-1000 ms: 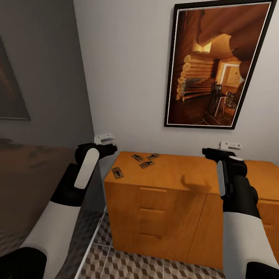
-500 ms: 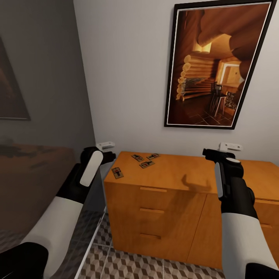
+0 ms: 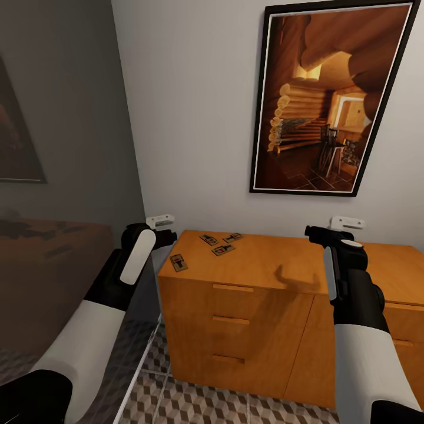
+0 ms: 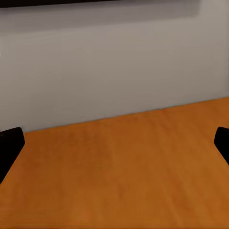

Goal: Take the four mousetraps from the cabinet in the bathroom and place them on the bathroom floor. Make sure all four end up on the same floor surface, and ensure that at least two of them are either under or directly next to the same bathroom sink.

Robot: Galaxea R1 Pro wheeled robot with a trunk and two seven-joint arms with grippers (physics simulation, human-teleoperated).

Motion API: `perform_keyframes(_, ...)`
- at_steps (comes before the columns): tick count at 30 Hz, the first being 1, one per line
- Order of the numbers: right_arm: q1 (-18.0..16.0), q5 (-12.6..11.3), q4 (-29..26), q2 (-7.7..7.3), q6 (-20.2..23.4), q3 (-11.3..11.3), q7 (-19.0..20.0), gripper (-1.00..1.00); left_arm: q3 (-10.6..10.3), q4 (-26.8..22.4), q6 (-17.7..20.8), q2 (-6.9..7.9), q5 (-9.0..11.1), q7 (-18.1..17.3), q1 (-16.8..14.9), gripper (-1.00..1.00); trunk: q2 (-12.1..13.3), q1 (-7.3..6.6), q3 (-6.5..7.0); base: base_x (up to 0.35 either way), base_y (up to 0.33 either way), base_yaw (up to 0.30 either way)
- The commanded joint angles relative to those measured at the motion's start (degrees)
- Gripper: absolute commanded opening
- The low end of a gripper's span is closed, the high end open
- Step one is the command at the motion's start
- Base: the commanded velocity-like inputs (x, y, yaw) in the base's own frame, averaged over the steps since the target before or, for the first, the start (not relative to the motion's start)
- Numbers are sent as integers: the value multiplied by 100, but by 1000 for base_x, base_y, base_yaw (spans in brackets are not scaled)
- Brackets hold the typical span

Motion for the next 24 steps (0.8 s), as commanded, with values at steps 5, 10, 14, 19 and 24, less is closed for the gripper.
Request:
perform_keyframes(5,-7,57,-14,133,65,135,21,100,-11,-12,3,-9,58,52,3,100,-4,0,-7,0,0,0)
perform_keyframes(10,-19,38,-100,164,72,176,20,100,-14,24,-193,-33,63,23,40,100,-4,0,-7,0,0,0)
perform_keyframes(14,-28,12,-137,166,78,180,18,100,-12,76,-837,-56,64,-130,127,100,-4,0,-7,0,0,0)
perform_keyframes(19,-31,-11,-117,176,82,191,-12,100,-6,435,-1483,-51,49,-240,156,100,-4,0,-7,0,0,0)
perform_keyframes(24,-32,-8,-105,253,78,259,-43,100,-12,606,-1676,-10,36,-261,162,100,-4,0,-7,0,0,0)
